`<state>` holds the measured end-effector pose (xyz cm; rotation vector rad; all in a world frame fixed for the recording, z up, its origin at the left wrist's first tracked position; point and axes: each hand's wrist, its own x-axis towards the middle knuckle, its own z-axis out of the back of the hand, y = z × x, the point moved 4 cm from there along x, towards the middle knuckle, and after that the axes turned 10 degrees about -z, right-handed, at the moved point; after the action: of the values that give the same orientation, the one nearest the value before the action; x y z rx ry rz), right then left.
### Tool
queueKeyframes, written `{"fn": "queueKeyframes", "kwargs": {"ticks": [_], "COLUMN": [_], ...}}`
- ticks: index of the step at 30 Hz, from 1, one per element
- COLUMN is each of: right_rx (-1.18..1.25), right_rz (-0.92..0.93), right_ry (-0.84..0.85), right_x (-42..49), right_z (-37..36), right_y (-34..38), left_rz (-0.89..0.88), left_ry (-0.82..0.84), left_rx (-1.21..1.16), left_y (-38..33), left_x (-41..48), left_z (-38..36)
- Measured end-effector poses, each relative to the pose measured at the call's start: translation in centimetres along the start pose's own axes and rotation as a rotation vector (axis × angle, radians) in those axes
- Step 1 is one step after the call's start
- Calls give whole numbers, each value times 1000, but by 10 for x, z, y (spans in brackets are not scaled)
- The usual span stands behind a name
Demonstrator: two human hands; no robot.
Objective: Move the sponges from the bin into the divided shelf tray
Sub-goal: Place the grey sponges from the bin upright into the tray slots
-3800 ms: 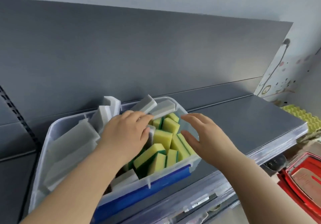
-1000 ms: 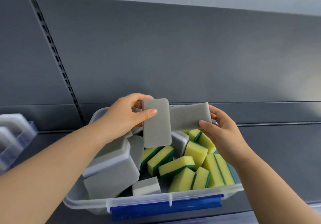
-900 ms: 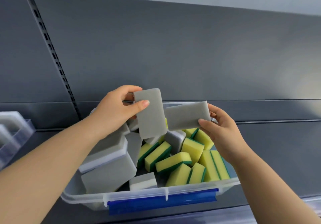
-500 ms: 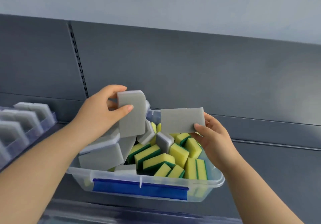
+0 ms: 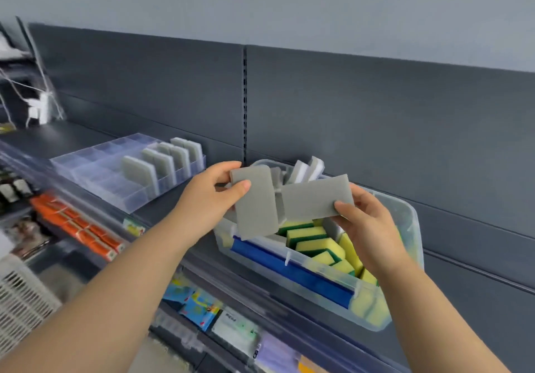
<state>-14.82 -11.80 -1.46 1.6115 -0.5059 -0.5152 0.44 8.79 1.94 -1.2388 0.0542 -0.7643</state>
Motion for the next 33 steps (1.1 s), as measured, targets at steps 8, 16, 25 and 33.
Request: {"fn": "queueKeyframes", "kwargs": {"ticks": [8, 16, 25, 33], "right_rx": [-260, -229, -424, -454], "right_rz": [79, 128, 76, 67], "right_ry": [63, 187, 97, -9], "right_x": [13, 32, 61, 119], "right_z": [-121, -306, -398, -429], "right_y": [12, -16, -54, -62], "left_rz": [6, -16, 49, 0], "left_ry": [-154, -142, -37, -31], "left_rx": [-129, 67, 61, 59], "left_y": [32, 120, 202, 241], "left_x": [-8, -16, 2, 54], "left_z": [103, 260, 333, 359]}}
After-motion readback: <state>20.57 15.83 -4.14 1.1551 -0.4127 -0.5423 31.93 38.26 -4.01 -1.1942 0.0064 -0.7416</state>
